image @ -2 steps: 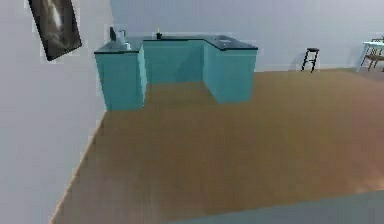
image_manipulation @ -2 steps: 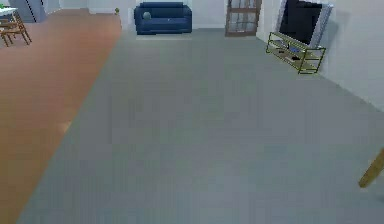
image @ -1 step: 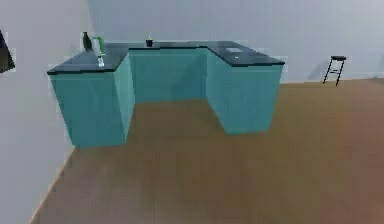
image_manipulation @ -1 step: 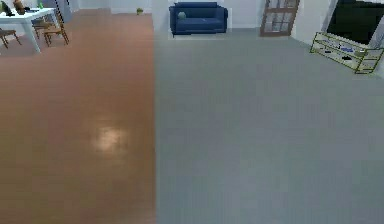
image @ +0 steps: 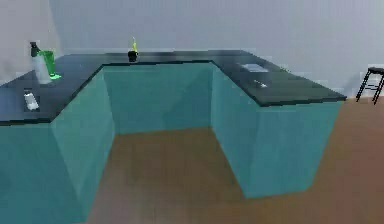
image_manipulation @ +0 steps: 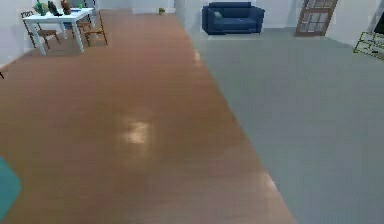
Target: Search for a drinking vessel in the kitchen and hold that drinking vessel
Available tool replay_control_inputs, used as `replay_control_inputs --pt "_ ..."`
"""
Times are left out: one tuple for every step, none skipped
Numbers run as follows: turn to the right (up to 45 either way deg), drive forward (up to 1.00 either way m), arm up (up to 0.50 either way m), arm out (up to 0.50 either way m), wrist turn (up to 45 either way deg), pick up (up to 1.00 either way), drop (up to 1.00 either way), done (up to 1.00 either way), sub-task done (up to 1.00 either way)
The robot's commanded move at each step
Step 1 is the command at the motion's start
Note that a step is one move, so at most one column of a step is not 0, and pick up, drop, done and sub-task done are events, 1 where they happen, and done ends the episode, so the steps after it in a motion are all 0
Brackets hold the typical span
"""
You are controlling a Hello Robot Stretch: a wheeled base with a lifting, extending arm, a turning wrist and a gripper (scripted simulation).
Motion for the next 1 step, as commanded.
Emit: replay_control_inputs --pt "0.0 0.75 0.0 0.0 0.0 0.0 0.0 0.0 0.0"
